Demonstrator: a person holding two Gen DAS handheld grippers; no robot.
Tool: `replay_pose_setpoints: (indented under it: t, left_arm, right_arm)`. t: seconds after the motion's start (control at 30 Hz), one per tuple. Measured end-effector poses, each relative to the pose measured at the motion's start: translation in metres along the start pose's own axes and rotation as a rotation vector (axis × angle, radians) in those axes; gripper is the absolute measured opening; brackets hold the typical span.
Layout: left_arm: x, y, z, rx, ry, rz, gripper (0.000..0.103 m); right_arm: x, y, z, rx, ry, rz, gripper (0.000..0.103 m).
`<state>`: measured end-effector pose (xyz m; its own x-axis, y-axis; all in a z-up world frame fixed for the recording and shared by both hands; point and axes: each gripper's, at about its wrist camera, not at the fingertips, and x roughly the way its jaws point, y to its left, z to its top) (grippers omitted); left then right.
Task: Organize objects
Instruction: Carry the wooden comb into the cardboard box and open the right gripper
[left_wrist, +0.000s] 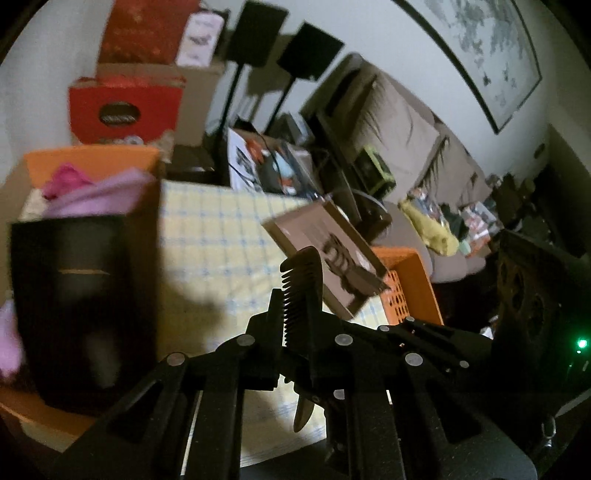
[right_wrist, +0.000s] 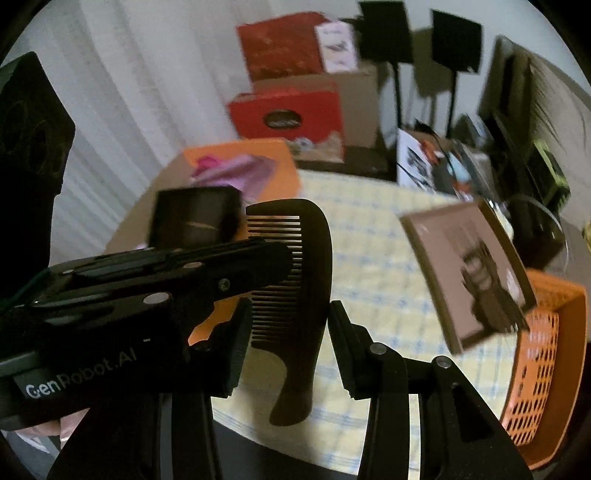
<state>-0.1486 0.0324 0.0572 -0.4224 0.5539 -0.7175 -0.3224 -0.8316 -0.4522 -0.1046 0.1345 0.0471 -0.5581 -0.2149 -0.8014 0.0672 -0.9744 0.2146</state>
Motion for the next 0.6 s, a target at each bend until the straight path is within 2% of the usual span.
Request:
replay_pose_setpoints:
  t: [0.3, 0.47, 0.6]
  left_arm:
    - [-0.057, 0.054, 0.023, -0.022, -0.068, 0.072, 0.010]
    - [-0.061, 0.090, 0.027, -0.054, -0.060, 0.053, 0.004]
    - [-0.051, 0.118, 0.029, -0.090, -0.042, 0.047, 0.004]
  right_arm:
    - [0.018, 0.063, 0.045, -0.030, -0.027, 0.095, 0.042]
    - [0.047, 0.085, 0.059, -0.017, -0.011, 0.121, 0.038]
    - [0.070, 0.094, 0.064, 0.000, 0.017, 0.135, 0.037]
